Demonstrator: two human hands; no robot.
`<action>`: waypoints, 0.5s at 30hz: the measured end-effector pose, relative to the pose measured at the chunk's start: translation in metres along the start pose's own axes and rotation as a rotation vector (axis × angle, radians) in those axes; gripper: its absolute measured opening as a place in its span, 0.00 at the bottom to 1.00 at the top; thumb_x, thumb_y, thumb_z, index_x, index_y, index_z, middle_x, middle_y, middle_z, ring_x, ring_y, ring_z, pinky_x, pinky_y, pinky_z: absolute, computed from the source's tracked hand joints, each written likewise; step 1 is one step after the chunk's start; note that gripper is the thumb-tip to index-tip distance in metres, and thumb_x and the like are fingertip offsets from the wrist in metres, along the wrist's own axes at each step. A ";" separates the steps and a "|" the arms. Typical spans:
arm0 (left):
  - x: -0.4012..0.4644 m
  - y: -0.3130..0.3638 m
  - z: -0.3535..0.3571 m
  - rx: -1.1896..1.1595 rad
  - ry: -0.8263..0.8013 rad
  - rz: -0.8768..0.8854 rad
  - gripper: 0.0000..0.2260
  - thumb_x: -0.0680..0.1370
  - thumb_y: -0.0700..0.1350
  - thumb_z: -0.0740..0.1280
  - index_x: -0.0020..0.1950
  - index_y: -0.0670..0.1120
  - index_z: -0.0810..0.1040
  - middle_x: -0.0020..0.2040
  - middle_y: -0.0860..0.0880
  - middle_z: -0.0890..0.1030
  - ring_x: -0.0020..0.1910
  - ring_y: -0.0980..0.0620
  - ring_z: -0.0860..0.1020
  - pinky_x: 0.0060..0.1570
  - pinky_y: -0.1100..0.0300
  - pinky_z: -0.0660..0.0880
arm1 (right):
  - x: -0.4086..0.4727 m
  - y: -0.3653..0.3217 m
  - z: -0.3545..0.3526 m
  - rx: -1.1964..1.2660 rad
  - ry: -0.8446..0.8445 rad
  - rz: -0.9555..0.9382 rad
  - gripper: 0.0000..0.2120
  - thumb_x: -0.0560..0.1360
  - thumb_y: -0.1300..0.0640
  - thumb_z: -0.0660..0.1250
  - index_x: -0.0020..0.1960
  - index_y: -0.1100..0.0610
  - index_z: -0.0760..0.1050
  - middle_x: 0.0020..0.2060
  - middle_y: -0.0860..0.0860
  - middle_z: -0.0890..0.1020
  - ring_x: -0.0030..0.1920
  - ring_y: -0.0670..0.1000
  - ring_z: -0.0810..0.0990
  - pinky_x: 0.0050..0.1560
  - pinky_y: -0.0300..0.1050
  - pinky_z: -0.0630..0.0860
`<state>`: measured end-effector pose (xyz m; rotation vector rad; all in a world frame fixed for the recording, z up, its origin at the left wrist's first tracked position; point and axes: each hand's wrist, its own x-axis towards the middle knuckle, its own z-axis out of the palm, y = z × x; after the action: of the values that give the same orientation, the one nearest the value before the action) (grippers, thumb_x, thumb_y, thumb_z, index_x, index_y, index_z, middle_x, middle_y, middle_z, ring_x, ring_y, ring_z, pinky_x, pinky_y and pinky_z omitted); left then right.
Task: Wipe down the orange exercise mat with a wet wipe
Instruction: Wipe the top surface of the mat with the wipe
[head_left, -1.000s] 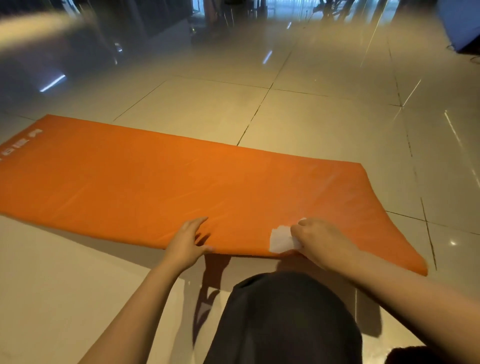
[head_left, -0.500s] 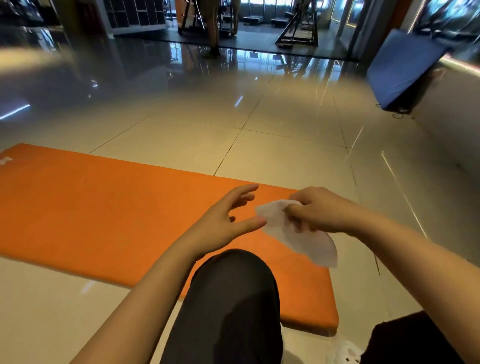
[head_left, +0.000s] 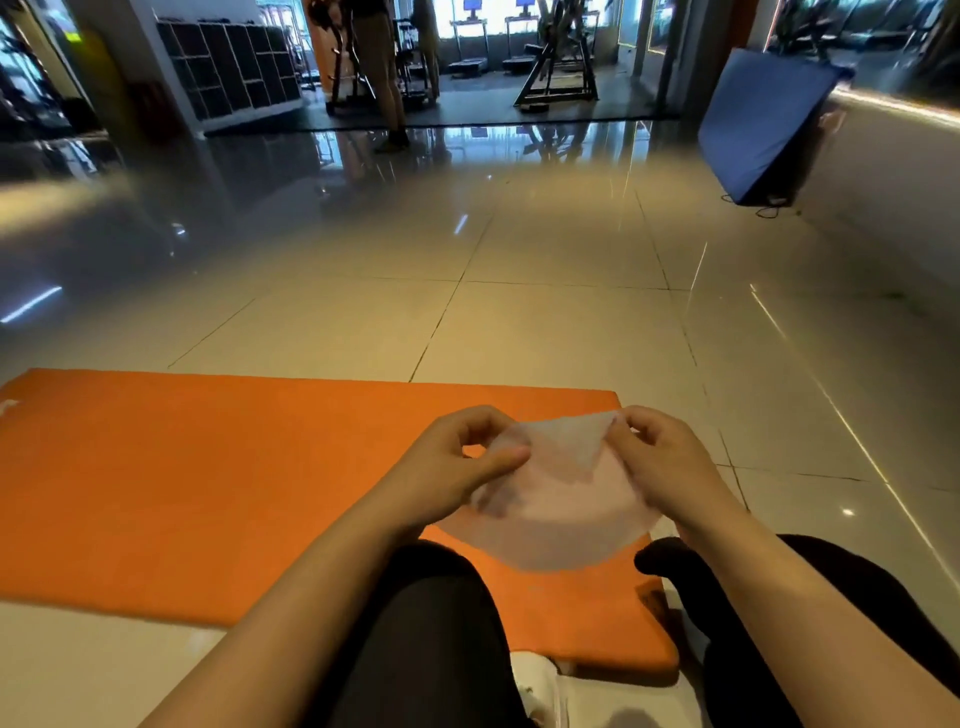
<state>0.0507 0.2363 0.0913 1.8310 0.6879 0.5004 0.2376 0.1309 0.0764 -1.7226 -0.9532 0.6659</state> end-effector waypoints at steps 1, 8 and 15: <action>0.008 0.003 0.003 0.019 0.002 -0.022 0.02 0.79 0.41 0.70 0.46 0.47 0.80 0.46 0.50 0.82 0.46 0.54 0.80 0.47 0.60 0.75 | 0.009 0.001 -0.004 -0.014 0.030 -0.035 0.14 0.81 0.55 0.61 0.38 0.53 0.77 0.33 0.51 0.77 0.34 0.50 0.73 0.35 0.43 0.65; 0.040 0.006 0.026 0.081 0.022 -0.111 0.06 0.78 0.42 0.70 0.48 0.54 0.80 0.50 0.47 0.82 0.50 0.49 0.81 0.47 0.52 0.77 | 0.055 -0.006 -0.037 -0.375 -0.024 -0.141 0.11 0.81 0.59 0.56 0.47 0.60 0.76 0.40 0.53 0.78 0.42 0.54 0.75 0.38 0.45 0.66; 0.039 -0.030 0.036 -0.163 -0.127 -0.173 0.17 0.71 0.45 0.76 0.58 0.55 0.78 0.53 0.40 0.82 0.52 0.42 0.82 0.50 0.45 0.80 | 0.068 -0.018 -0.016 -0.424 -0.106 -0.129 0.10 0.80 0.55 0.59 0.42 0.49 0.74 0.42 0.46 0.79 0.46 0.50 0.76 0.47 0.47 0.72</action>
<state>0.0958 0.2449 0.0514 1.6194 0.6916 0.3137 0.2813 0.1831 0.0986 -1.9848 -1.3414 0.4969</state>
